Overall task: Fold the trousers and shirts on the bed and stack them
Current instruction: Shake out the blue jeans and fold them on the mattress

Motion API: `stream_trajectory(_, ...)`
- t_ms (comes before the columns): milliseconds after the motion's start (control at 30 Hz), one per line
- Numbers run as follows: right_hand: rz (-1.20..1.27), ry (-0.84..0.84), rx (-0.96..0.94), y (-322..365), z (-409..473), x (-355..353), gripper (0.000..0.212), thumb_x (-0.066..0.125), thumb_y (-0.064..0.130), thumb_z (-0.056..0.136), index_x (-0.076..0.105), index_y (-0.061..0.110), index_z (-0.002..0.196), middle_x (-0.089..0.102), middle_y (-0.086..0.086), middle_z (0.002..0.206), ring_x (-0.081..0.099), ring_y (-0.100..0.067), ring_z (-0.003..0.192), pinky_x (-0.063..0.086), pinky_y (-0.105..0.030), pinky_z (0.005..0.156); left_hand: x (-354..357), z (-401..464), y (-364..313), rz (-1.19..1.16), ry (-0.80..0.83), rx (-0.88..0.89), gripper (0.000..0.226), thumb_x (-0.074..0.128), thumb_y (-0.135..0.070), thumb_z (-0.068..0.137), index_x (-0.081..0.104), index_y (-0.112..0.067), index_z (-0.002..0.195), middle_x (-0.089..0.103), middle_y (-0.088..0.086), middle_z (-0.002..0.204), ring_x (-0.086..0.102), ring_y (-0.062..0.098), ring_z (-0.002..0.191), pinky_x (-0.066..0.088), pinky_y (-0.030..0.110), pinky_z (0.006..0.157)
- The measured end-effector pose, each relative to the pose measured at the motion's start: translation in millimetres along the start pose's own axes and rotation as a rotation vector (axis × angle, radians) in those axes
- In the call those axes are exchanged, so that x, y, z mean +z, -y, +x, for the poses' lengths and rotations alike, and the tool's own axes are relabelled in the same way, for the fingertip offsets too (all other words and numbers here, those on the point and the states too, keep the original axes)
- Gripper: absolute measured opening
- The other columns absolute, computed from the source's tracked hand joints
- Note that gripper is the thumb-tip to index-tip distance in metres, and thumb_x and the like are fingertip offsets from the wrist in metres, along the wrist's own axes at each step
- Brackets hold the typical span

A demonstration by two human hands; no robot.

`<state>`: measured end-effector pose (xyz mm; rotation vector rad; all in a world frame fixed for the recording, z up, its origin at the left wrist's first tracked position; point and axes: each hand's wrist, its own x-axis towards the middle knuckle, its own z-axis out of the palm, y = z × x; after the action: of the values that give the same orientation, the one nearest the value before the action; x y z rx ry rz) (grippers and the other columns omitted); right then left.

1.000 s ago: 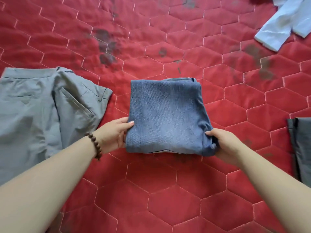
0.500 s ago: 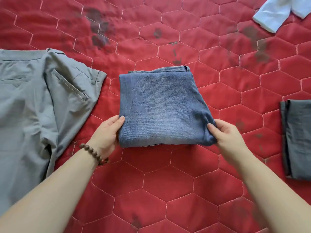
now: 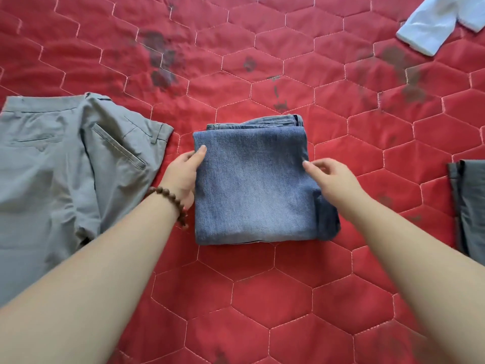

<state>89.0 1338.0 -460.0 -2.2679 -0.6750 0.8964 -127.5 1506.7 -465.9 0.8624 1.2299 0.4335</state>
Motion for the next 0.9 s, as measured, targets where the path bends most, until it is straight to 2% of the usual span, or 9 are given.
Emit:
stream_trajectory(200, 0.004, -0.228, -0.12, 16.0, 23.3, 12.6, 0.008, 0.053, 0.023, 0.095, 0.057, 0.018, 0.09, 0.056, 0.01, 0.076, 0.052, -0.016, 0.079, 0.028, -0.018, 0.059, 11.9, 16.1, -21.5, -0.001, -0.054, 0.151, 0.006, 0.057, -0.013, 0.095, 0.06, -0.014, 0.091, 0.063, 0.004, 0.082, 0.061, 0.016, 0.072, 0.053, 0.035, 0.072)
stream_trajectory(367, 0.062, -0.166, -0.02, 3.0, 22.6, 1.4, 0.016, 0.053, 0.032, 0.096, 0.06, 0.019, 0.102, 0.067, -0.006, 0.1, 0.061, -0.022, 0.094, 0.045, -0.033, 0.087, 9.9, 4.2, -17.5, 0.747, -0.436, 0.501, 0.043, 0.059, -0.016, 0.088, 0.048, -0.004, 0.128, 0.051, 0.016, 0.125, 0.05, 0.027, 0.117, 0.035, 0.037, 0.106)
stream_trajectory(433, 0.138, -0.176, 0.022, -9.4, 7.7, -12.5, 0.017, 0.054, 0.036, 0.096, 0.059, 0.02, 0.1, 0.068, -0.009, 0.098, 0.066, -0.028, 0.093, 0.05, -0.046, 0.091, 16.5, -20.4, -8.3, 0.954, -0.349, 0.807, 0.043, 0.057, -0.017, 0.084, 0.053, -0.002, 0.123, 0.051, 0.019, 0.128, 0.045, 0.034, 0.124, 0.03, 0.041, 0.109)
stream_trajectory(500, 0.166, -0.18, 0.033, -24.1, -19.6, -21.5, 0.016, 0.057, 0.038, 0.093, 0.059, 0.022, 0.096, 0.068, -0.003, 0.091, 0.068, -0.024, 0.086, 0.055, -0.031, 0.082, 31.1, -44.1, 13.1, 1.148, -0.095, 0.971, 0.045, 0.056, -0.027, 0.085, 0.055, -0.006, 0.125, 0.046, 0.017, 0.139, 0.037, 0.035, 0.135, 0.027, 0.047, 0.112)
stream_trajectory(567, 0.153, -0.177, 0.033, -37.9, -52.5, -21.6, 0.017, 0.063, 0.036, 0.089, 0.06, 0.022, 0.098, 0.066, 0.007, 0.089, 0.067, -0.015, 0.084, 0.046, -0.007, 0.068, 44.7, -60.0, 38.1, 1.429, 0.138, 0.936, 0.059, 0.048, -0.047, 0.089, 0.046, -0.015, 0.139, 0.029, 0.011, 0.155, 0.017, 0.031, 0.146, 0.015, 0.053, 0.117)
stream_trajectory(600, 0.126, -0.167, 0.038, -44.1, -66.9, -18.9, 0.022, 0.067, 0.036, 0.086, 0.059, 0.022, 0.101, 0.065, 0.008, 0.091, 0.065, -0.011, 0.084, 0.043, -0.004, 0.066, 48.0, -62.8, 49.5, 1.58, 0.204, 0.875, 0.068, 0.039, -0.057, 0.09, 0.035, -0.02, 0.147, 0.017, 0.008, 0.16, 0.005, 0.029, 0.148, 0.006, 0.055, 0.117)
stream_trajectory(700, 0.114, -0.071, 0.117, -53.7, -92.5, -5.1, 0.038, 0.076, 0.038, 0.077, 0.055, 0.026, 0.106, 0.061, 0.001, 0.103, 0.067, -0.016, 0.08, 0.056, -0.025, 0.068, 47.6, -56.2, 71.0, 1.797, 0.195, 0.768, 0.076, 0.01, -0.068, 0.088, 0.007, -0.029, 0.154, -0.005, 0.002, 0.162, -0.014, 0.027, 0.147, -0.006, 0.054, 0.116)
stream_trajectory(767, 0.192, 0.034, 0.164, -53.4, -95.1, 4.2, 0.036, 0.077, 0.03, 0.078, 0.054, 0.024, 0.105, 0.059, -0.006, 0.106, 0.07, -0.023, 0.073, 0.059, -0.038, 0.056, 47.4, -52.0, 75.0, 1.831, 0.167, 0.756, 0.075, 0.004, -0.068, 0.088, 0.004, -0.031, 0.154, -0.004, 0.001, 0.162, -0.012, 0.027, 0.148, -0.005, 0.054, 0.117)
stream_trajectory(900, 0.523, 0.039, 0.221, -39.4, -82.4, 3.3, 0.003, 0.062, 0.009, 0.092, 0.059, 0.009, 0.093, 0.066, -0.017, 0.092, 0.071, -0.026, 0.065, 0.06, -0.034, 0.059, 48.5, -50.8, 76.5, 1.805, 0.162, 0.761, 0.073, 0.007, -0.066, 0.089, 0.011, -0.032, 0.153, 0.005, 0.001, 0.162, -0.003, 0.027, 0.149, -0.001, 0.054, 0.117)
